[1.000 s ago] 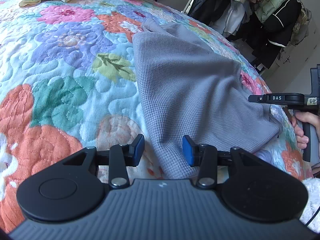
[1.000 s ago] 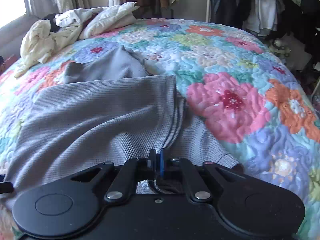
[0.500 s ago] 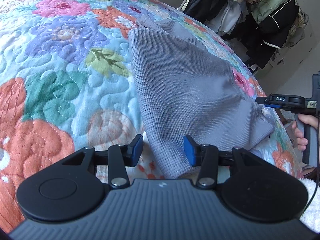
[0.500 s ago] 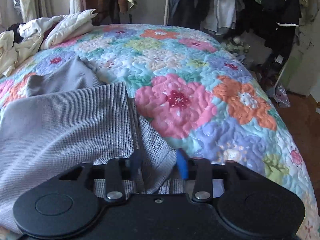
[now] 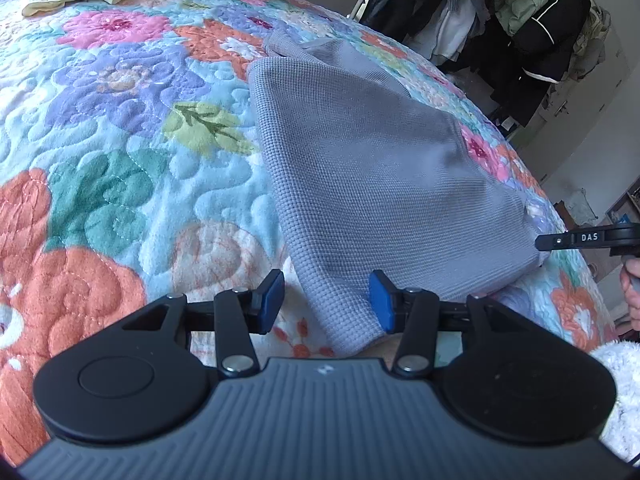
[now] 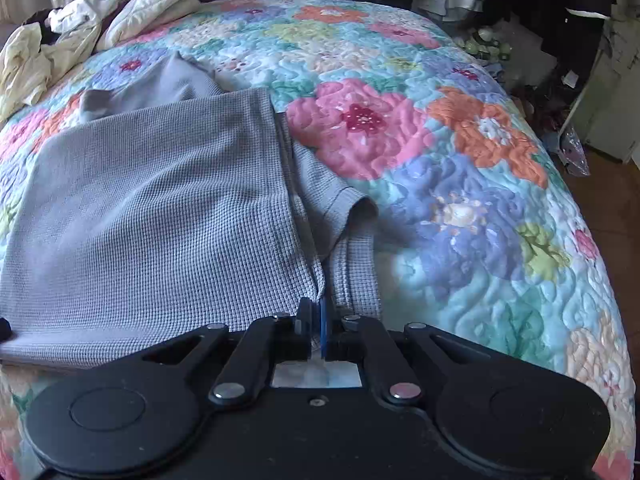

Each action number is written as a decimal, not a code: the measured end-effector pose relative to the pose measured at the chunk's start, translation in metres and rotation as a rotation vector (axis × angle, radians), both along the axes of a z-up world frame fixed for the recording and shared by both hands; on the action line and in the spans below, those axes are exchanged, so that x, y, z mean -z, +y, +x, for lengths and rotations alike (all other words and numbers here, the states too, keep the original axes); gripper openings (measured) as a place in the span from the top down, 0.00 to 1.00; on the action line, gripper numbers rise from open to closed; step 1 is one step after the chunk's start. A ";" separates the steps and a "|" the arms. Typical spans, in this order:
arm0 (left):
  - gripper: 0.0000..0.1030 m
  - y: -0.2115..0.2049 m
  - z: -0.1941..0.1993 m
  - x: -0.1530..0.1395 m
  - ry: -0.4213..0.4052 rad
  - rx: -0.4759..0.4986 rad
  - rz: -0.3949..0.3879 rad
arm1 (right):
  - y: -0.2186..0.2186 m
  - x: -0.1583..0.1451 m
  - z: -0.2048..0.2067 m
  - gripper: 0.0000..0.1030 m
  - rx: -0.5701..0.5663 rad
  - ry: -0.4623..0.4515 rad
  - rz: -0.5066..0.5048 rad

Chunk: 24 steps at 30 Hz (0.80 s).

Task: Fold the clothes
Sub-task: 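Fold the shirt edge over with the right gripper and release it, then grasp the folded shirt end with the left gripper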

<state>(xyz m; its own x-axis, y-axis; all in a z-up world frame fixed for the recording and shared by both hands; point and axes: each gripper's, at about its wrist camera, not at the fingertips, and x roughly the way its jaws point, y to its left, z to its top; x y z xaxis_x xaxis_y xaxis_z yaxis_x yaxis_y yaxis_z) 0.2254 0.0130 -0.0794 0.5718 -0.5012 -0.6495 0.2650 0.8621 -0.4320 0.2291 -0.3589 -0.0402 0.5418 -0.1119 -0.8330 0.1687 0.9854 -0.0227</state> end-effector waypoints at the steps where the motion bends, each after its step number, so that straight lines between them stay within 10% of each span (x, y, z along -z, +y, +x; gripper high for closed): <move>1: 0.55 0.001 -0.001 0.000 0.004 0.000 -0.003 | -0.002 0.000 -0.001 0.97 0.003 0.002 0.004; 6: 0.55 0.002 -0.001 0.001 0.012 -0.004 -0.009 | -0.012 -0.001 -0.002 0.95 0.020 0.002 0.060; 8: 0.50 0.006 -0.001 0.002 0.033 -0.001 -0.051 | -0.025 -0.009 -0.009 0.83 0.100 -0.032 0.177; 10: 0.38 0.010 0.001 0.004 0.068 0.001 -0.122 | -0.034 -0.018 -0.022 0.42 0.190 -0.068 0.275; 15: 0.35 0.012 0.008 0.012 0.120 -0.028 -0.235 | -0.024 -0.019 -0.045 0.23 0.246 -0.131 0.539; 18: 0.41 0.008 0.013 0.017 0.134 -0.061 -0.267 | -0.017 0.003 -0.046 0.20 0.330 -0.100 0.718; 20: 0.80 0.005 0.016 0.017 0.148 -0.056 -0.268 | -0.009 0.015 -0.043 0.20 0.370 -0.069 0.711; 24: 0.83 0.006 0.020 0.018 0.161 -0.069 -0.305 | -0.004 0.042 -0.033 0.20 0.476 -0.065 0.687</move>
<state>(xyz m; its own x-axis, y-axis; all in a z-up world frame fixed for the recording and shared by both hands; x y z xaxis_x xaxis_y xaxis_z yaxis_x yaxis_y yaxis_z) 0.2456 0.0194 -0.0971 0.5133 -0.6497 -0.5607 0.1182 0.7006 -0.7037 0.1962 -0.3631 -0.0823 0.6146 0.1804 -0.7680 0.5503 0.5994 0.5812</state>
